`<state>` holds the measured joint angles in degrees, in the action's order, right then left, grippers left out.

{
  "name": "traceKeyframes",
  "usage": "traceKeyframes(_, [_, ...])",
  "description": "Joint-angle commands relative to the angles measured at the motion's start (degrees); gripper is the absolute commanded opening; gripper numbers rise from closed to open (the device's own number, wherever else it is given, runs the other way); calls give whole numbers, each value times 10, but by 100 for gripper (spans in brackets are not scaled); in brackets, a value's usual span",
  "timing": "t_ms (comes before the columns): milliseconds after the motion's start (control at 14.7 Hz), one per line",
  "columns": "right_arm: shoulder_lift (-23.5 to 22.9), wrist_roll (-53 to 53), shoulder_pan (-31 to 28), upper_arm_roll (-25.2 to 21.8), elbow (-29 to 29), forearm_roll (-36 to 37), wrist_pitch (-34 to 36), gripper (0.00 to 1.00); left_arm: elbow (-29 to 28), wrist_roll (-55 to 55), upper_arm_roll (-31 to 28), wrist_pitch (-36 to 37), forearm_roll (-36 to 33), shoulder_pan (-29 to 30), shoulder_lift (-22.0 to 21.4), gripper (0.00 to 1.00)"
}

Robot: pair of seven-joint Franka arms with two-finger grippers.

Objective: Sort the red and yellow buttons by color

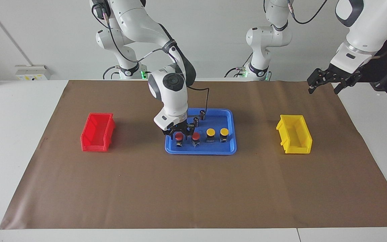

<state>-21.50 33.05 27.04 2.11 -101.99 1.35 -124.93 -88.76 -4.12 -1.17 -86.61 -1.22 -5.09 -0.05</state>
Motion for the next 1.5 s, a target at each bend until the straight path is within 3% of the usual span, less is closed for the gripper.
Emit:
traceKeyframes(0, [14, 11, 1, -2, -15, 7, -5, 33, -15, -3, 2, 6, -5, 2, -15, 100])
traceKeyframes(136, [13, 9, 2, -3, 11, 7, 17, 22, -15, -3, 2, 5, -5, 2, -16, 100])
traceKeyframes(340, [20, -58, -48, -4, 124, 2, 153, 22, -15, -3, 1, 5, -5, 2, -16, 100])
traceKeyframes(408, [49, -119, -79, -4, 128, 0, 189, 22, -15, -4, 2, 12, -5, 2, -16, 100])
traceKeyframes(545, [126, -247, -169, -5, 81, -2, 244, 23, -14, -3, 6, 42, -4, -6, -21, 100])
traceKeyframes(681, [193, -354, -241, -5, -1, -4, 234, 23, -25, 16, 10, 14, 30, -16, -22, 100])
traceKeyframes(749, [217, -393, -274, -5, -44, -3, 212, 23, -61, 70, 13, -33, 44, -46, -36, 100])
traceKeyframes(885, [249, -449, -320, -5, -125, -4, 151, 23, -197, 191, 15, -177, 43, -116, -82, 100])
traceKeyframes(1021, [276, -450, -328, -5, -195, -4, 98, 23, -270, 245, 17, -274, 42, -183, -82, 100])
traceKeyframes(1157, [287, -451, -335, -6, -226, -5, 72, 23, -285, 304, 18, -332, 42, -227, -45, 100])
traceKeyframes(1293, [296, -456, -342, -6, -257, -5, 49, 23, -274, 376, 17, -369, 20, -274, 22, 98])
traceKeyframes(1429, [300, -463, -350, -7, -290, -5, 19, 23, -267, 426, 18, -403, -18, -295, 71, 89])
